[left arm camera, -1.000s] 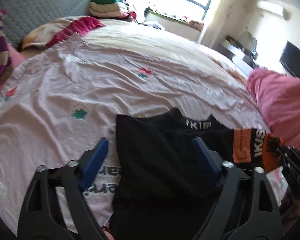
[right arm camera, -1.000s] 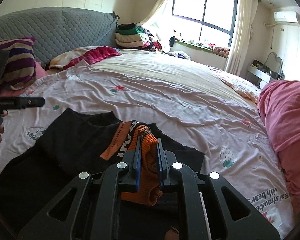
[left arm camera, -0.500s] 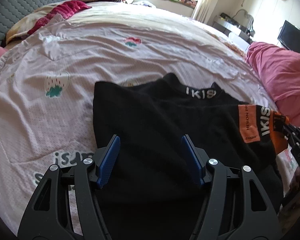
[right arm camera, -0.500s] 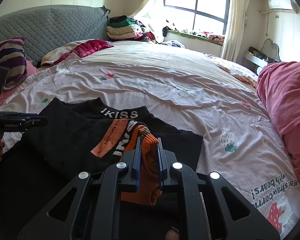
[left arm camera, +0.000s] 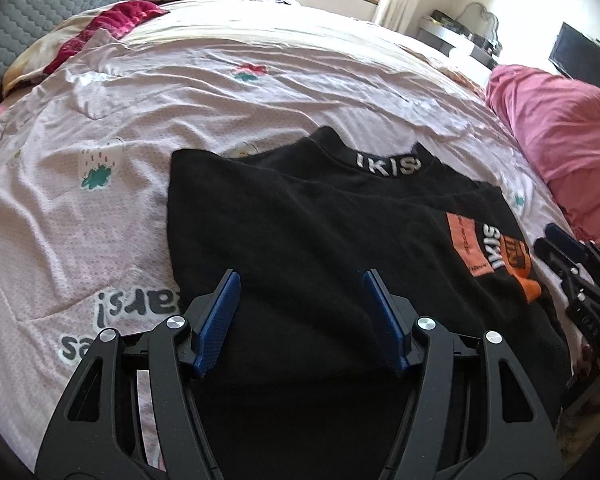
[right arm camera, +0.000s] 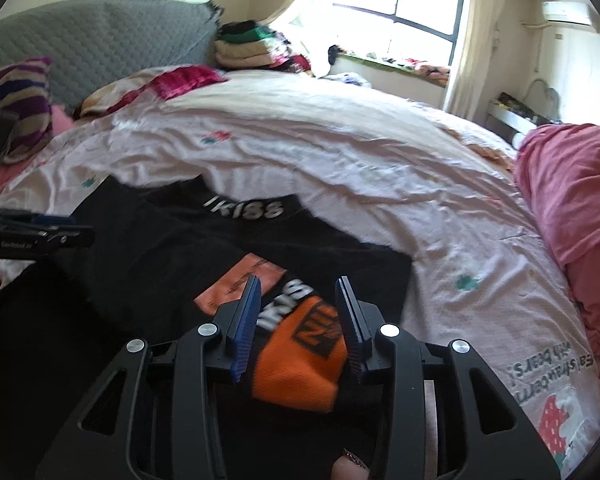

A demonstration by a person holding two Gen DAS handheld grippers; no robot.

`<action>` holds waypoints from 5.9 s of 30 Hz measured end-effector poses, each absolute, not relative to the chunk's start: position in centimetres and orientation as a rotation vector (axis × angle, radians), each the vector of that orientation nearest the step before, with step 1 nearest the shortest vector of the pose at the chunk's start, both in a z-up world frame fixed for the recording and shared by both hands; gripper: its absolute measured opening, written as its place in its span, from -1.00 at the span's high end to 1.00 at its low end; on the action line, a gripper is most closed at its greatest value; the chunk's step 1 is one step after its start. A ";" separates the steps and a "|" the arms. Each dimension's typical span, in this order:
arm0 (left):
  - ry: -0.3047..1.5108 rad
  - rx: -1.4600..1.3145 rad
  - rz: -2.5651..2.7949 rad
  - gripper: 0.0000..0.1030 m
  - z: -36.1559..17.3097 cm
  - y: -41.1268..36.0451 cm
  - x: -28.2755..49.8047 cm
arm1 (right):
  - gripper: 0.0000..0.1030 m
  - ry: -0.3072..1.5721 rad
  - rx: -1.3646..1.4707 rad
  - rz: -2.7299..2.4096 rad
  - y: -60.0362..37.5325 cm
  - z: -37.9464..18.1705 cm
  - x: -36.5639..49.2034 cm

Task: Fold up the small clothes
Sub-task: 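Drag the orange cuff across the shirt body and open the right gripper, then move both open grippers toward the shirt hem, then close both grippers on the black shirt hem, then lift the hem with both grippers and fold it over toward the collar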

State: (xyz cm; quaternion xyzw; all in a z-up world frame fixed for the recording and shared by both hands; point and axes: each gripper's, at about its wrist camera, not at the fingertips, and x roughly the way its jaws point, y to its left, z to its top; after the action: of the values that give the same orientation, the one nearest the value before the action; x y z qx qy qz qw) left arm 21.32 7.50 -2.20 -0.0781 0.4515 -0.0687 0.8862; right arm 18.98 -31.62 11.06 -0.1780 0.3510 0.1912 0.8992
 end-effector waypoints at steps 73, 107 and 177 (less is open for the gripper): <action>0.817 -0.237 -0.047 -0.81 2.0 9.5 8.6 | -0.80 0.764 -0.007 0.350 -41.7 15.1 9.6; 0.980 -0.257 -0.041 0.02 -3.4 12.3 -1.8 | -0.80 0.925 -0.042 0.341 -46.3 11.3 1.7; 0.808 -0.521 -0.183 0.93 2.5 15.5 -1.9 | 0.84 0.691 0.002 0.502 -49.4 19.6 1.4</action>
State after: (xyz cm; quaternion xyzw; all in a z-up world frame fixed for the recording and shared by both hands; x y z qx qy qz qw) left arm -1.94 15.53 2.54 -0.2501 0.3882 -0.0879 0.8826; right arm 1.38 -49.42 19.56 0.0012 0.3349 0.2435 0.9103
